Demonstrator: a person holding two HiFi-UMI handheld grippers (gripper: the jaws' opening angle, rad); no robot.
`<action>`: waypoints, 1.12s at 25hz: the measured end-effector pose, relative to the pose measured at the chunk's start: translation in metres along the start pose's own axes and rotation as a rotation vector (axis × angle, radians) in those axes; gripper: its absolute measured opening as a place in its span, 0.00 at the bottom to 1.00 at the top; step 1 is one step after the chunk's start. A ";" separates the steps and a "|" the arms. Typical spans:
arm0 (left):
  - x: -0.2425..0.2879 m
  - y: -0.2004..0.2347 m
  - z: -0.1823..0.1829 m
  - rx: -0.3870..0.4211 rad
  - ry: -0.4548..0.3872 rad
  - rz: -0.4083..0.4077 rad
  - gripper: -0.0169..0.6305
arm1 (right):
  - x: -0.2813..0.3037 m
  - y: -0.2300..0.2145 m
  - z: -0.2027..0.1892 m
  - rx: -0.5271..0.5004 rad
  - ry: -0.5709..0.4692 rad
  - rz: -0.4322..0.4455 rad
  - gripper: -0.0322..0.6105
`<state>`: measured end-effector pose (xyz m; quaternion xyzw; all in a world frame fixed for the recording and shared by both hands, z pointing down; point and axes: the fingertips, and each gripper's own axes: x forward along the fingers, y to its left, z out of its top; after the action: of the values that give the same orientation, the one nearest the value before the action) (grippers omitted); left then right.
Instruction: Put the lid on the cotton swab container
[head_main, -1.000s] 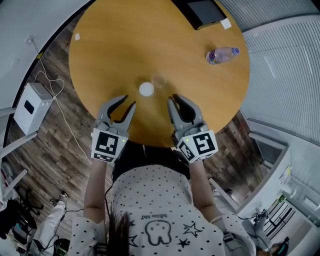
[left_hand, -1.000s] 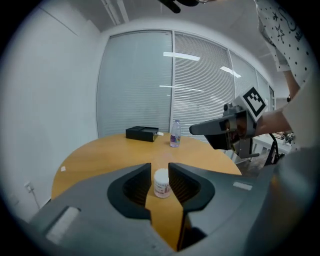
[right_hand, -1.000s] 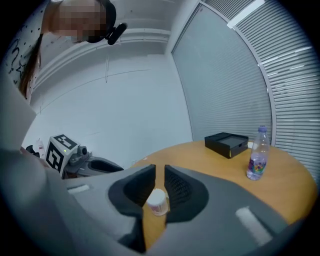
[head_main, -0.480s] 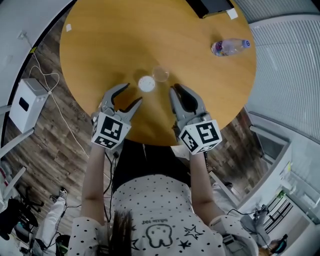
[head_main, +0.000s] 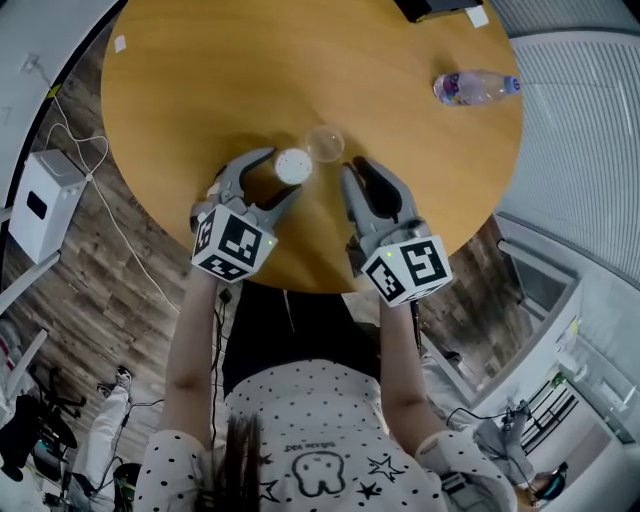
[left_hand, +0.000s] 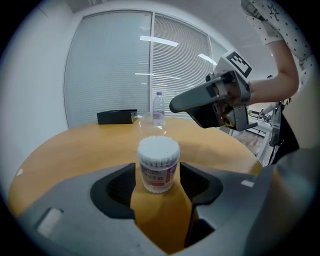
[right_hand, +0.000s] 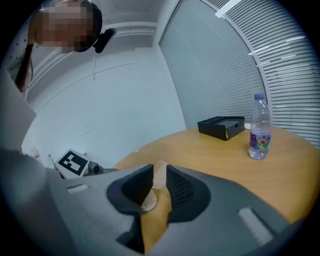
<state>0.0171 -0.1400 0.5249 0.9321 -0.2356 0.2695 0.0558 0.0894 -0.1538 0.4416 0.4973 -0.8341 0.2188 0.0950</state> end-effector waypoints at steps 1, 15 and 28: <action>0.002 0.000 0.000 0.003 -0.003 -0.004 0.44 | 0.001 -0.001 0.000 0.001 -0.002 0.000 0.19; 0.012 0.001 0.001 0.021 -0.030 0.020 0.43 | 0.009 -0.017 -0.001 0.126 -0.024 0.023 0.22; 0.012 0.000 0.000 0.012 -0.022 0.009 0.43 | 0.021 -0.030 0.001 0.175 -0.014 0.042 0.22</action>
<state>0.0258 -0.1450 0.5317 0.9342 -0.2389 0.2610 0.0462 0.1058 -0.1832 0.4570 0.4876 -0.8227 0.2894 0.0404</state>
